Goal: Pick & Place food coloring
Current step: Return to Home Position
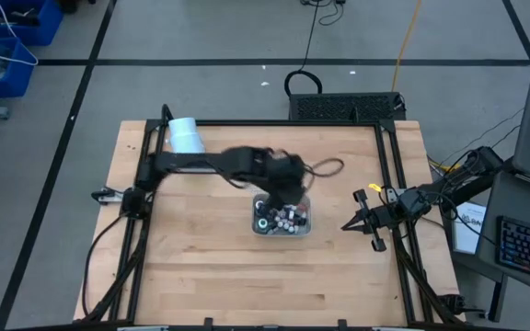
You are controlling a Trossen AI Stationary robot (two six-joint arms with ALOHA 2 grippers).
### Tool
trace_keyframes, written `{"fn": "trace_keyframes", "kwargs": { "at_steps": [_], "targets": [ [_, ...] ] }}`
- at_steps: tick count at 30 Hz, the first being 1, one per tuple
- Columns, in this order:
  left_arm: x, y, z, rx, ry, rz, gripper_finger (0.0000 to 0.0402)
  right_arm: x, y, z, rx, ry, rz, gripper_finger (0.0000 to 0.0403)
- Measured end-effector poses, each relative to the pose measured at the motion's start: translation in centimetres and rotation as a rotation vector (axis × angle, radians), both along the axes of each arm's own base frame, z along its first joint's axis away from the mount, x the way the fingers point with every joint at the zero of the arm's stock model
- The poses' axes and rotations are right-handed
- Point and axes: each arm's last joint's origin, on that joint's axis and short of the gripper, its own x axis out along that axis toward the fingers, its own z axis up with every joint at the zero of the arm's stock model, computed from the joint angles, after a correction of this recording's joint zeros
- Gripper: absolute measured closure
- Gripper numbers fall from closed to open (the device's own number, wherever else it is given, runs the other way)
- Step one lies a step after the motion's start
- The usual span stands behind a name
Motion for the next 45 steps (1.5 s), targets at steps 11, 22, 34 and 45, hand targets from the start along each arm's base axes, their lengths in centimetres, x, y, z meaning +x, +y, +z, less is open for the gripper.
{"fn": "trace_keyframes", "kwargs": {
  "at_steps": [11,22,34,45],
  "targets": [
    [-6.8,0.2,8.4,-0.105,-0.117,-0.017,0.019,0.0,0.0,0.1,0.004,-0.006,0.0,0.0403],
    [-7.7,-1.1,8.6,-0.149,-0.068,-0.096,0.019,0.0,0.0,0.3,0.014,-0.025,0.001,0.0403],
    [-7.7,-1.5,8.6,-0.145,-0.07,-0.105,0.019,0.0,-0.1,0.8,0.019,-0.081,-0.023,0.0403],
    [-7.3,-2.5,8.5,-0.14,-0.09,-0.055,0.019,0.1,0.0,0.5,-0.003,-0.054,-0.025,0.0403]
  ]
}}
